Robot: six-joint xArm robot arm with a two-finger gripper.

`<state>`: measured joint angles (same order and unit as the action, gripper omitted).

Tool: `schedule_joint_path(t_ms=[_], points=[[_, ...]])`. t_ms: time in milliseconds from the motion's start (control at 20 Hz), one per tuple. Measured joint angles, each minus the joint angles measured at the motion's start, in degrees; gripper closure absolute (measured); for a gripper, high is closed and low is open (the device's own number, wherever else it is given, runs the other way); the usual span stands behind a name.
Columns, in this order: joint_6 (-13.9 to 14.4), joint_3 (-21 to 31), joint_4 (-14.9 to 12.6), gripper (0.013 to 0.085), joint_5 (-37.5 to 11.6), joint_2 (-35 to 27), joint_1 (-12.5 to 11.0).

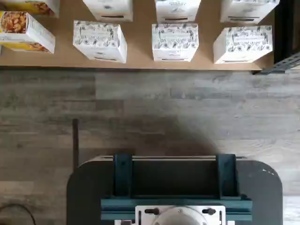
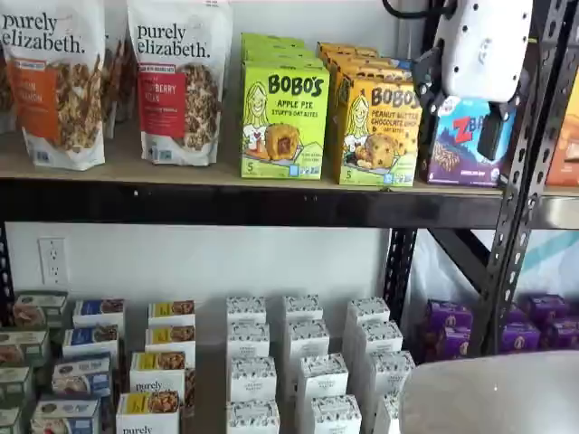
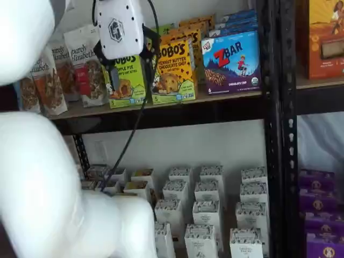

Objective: Pick up the orange box on the top shelf, the fifth box from the left

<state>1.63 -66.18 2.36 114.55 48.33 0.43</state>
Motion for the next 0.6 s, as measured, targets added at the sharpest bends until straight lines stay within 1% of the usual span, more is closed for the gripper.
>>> schedule_joint_path(t_ms=[50, 100, 250, 600], points=[[0.4, 0.4, -0.8, 0.0130, -0.7, 0.4, 0.8], [1.2, 1.2, -2.6, 0.0130, -2.2, 1.3, 2.4], [1.4, 1.6, -2.7, 0.0130, -3.3, 1.8, 2.4], [2.2, 1.5, -3.3, 0.0130, -3.4, 1.4, 3.4]])
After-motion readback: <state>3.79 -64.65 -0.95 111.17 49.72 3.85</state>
